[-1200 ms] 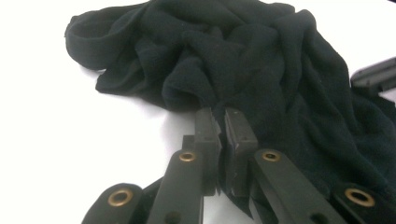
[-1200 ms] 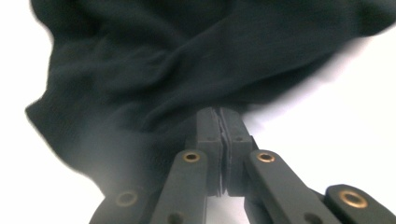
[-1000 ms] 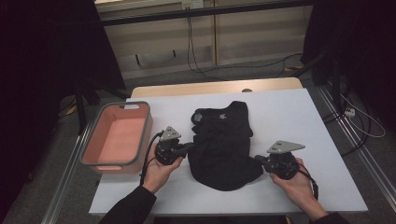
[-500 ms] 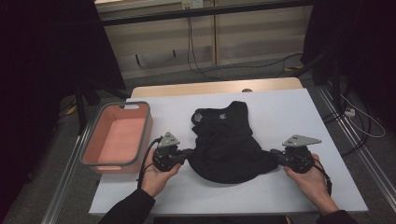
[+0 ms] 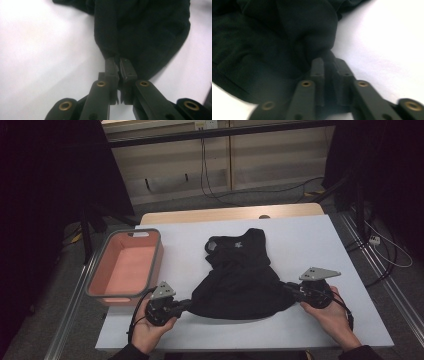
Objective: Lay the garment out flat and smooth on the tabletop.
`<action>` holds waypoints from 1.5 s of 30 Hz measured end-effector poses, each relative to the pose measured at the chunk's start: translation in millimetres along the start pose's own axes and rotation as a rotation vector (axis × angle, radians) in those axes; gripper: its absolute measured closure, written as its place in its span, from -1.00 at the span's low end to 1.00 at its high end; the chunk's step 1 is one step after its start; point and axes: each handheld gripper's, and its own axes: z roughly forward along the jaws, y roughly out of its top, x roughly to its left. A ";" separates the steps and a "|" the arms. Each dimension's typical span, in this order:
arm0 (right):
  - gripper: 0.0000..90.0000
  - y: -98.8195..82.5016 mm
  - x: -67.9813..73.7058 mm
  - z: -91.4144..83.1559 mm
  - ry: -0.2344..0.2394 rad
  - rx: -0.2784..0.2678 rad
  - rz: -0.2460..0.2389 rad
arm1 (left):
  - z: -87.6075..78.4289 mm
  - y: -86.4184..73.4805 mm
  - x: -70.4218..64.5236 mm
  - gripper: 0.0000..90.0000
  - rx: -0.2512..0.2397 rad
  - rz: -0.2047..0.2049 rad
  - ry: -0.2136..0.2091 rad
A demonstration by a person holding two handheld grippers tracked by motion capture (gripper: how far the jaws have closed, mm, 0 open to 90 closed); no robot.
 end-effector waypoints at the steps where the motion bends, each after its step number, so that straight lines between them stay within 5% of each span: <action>1: 0.59 0.2 -0.8 -1.2 -0.003 -0.004 0.004 | -1.2 -1.4 -0.9 0.92 0.013 0.001 -0.005; 9: 0.61 -6.7 -27.9 -12.6 -0.076 -0.032 0.085 | -4.7 -14.0 -5.7 0.91 0.072 0.006 -0.007; 10: 0.63 -7.9 -30.6 -12.2 -0.092 -0.021 0.089 | -4.0 -14.4 -5.1 0.88 0.065 -0.009 -0.009; 15: 0.61 -11.5 -33.2 1.9 -0.123 0.077 0.043 | 1.3 -8.3 0.1 0.59 0.052 0.037 -0.010; 22: 0.49 -9.9 -25.9 5.4 -0.017 0.065 0.012 | 18.1 6.9 9.9 0.09 0.032 0.033 0.037; 30: 0.35 -10.8 -12.8 11.9 0.052 0.105 -0.026 | 51.8 24.4 10.8 -0.07 0.062 0.060 0.027; 36: 0.25 -11.2 -6.9 13.8 0.085 0.115 -0.039 | 64.8 25.7 8.0 0.08 0.117 0.096 0.043; 40: 0.74 -8.8 0.2 13.1 0.104 0.136 -0.055 | 62.0 23.3 4.1 0.58 0.133 0.078 0.008; 45: 0.99 -8.3 7.6 11.3 0.091 0.143 -0.060 | 54.8 17.8 1.2 0.95 0.145 0.072 -0.017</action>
